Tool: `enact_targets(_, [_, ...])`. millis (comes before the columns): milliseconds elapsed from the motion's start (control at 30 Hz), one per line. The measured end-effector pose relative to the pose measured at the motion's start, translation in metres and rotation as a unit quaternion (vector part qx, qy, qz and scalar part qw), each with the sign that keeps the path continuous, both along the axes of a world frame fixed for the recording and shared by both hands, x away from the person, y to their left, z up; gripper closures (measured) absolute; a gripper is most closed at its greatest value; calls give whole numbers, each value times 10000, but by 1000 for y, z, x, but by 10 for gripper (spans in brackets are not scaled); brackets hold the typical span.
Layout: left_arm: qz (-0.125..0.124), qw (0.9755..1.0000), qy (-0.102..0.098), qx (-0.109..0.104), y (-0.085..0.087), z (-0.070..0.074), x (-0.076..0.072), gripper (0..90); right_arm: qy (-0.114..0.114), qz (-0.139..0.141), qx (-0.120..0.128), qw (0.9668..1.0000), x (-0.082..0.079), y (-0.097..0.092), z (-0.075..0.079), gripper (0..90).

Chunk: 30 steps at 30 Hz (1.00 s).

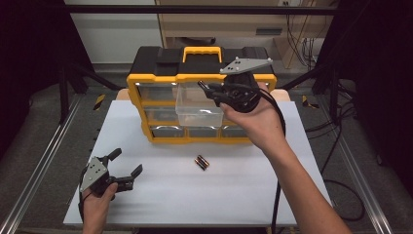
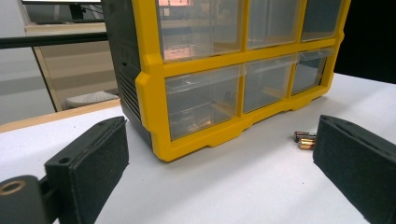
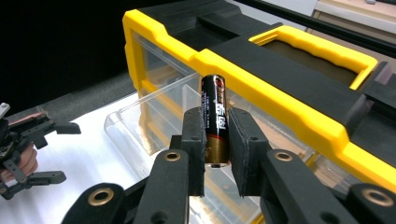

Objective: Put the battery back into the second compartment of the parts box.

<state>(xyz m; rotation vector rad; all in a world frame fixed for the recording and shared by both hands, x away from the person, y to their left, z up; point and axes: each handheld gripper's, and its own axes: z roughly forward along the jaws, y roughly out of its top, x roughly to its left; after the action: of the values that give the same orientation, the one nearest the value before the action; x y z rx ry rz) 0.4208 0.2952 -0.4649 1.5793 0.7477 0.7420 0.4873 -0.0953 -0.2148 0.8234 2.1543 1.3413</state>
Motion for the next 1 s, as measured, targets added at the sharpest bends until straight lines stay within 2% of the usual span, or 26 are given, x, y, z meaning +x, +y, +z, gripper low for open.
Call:
enact_targets(433, [11, 10000, -1, -14, 1, 0, 0, 32, 69, 90, -138, 9998, 1, 6, 0, 768])
enact_targets(767, [8, 10000, 0, -5, 1, 0, 0, 32, 186, 57, -260, 9995, 4, 9, -2, 767])
enact_targets(800, [8, 10000, 0, -8, 1, 0, 0, 32, 237, 56, -273, 9993, 6, 10, -3, 751])
enact_targets(867, [7, 10000, -1, -6, 1, 0, 0, 31, 290, 4, -235, 9993, 7, 11, -4, 636])
enact_targets(1000, [12, 10000, 3, -8, 1, 0, 0, 32, 100, -40, -33, 9999, 2, 10, -3, 500])
